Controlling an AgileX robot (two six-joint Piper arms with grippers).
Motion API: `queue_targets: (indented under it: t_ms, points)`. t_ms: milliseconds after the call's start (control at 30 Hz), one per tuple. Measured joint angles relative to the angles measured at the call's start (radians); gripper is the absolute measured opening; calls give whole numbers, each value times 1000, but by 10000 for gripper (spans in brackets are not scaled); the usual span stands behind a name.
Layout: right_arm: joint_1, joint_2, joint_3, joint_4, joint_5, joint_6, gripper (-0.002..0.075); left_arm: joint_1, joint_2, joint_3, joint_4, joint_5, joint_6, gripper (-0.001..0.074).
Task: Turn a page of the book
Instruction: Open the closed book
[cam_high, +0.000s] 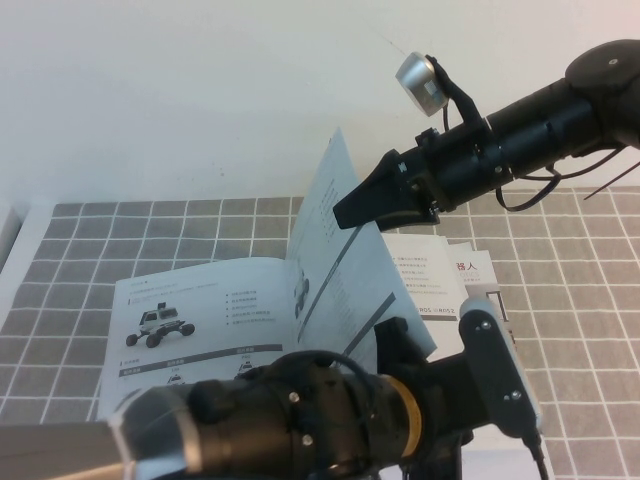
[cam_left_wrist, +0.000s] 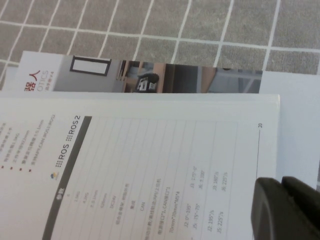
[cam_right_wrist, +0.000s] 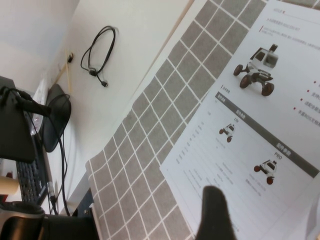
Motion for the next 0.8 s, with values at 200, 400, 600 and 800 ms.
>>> queue_targets:
  t_ms: [200,400,600,800]
  points:
    - [0,0,0,1,0,0,447,2,59,-70,3,111,-29,-4]
    - [0,0,0,1,0,0,447,2,82,-80,22,163,-80,-4]
    - [0,-1,-22,1,0,0,447,2,83,-80,75,169,-132,-4]
    - [-20,-1,-166,-21,4,16,447,2,83,-80,101,175,-149,-4]
